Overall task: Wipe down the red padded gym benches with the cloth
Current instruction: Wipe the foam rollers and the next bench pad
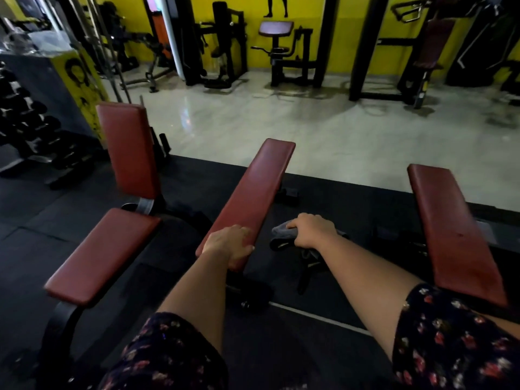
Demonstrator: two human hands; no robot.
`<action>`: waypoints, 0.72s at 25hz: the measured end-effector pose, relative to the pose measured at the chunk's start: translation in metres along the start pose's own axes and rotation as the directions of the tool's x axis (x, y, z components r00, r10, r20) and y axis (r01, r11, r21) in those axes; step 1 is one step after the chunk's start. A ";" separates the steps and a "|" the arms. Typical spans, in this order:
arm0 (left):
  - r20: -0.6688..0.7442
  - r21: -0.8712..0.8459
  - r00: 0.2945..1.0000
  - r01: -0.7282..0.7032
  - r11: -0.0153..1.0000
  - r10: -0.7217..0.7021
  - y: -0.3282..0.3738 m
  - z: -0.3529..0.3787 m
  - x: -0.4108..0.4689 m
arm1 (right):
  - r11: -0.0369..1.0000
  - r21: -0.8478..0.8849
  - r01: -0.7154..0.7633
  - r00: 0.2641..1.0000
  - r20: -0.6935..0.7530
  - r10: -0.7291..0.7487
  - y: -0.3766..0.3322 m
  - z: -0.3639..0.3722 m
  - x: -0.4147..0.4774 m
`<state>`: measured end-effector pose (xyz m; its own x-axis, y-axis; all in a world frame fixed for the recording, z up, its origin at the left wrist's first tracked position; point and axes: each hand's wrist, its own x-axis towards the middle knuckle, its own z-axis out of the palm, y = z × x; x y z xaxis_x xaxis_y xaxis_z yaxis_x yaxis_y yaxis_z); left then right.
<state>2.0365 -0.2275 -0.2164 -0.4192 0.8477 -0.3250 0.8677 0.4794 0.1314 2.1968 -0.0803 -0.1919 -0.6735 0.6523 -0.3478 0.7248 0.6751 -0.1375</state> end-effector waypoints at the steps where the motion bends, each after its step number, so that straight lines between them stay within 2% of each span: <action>1: -0.003 0.005 1.000 -0.021 1.000 0.021 0.002 -0.004 0.012 | 1.000 0.019 -0.018 1.000 0.000 0.018 0.007 -0.003 0.009; 9: 0.015 0.058 0.991 -0.136 0.989 0.136 0.041 -0.036 0.148 | 0.996 0.051 -0.075 0.997 -0.016 0.076 0.072 -0.034 0.103; 12: 0.051 0.081 0.983 -0.179 0.980 0.176 0.077 -0.058 0.214 | 0.992 0.058 -0.116 0.993 -0.030 0.118 0.119 -0.061 0.146; 18: 0.033 0.114 0.953 -0.302 0.947 0.300 0.175 -0.090 0.324 | 0.969 0.037 -0.244 0.963 -0.113 0.246 0.237 -0.109 0.200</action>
<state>2.0285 0.1517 -0.2142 -0.1307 0.9444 -0.3018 0.9783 0.1723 0.1155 2.2176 0.2477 -0.1929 -0.4862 0.8330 -0.2640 0.8719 0.4825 -0.0833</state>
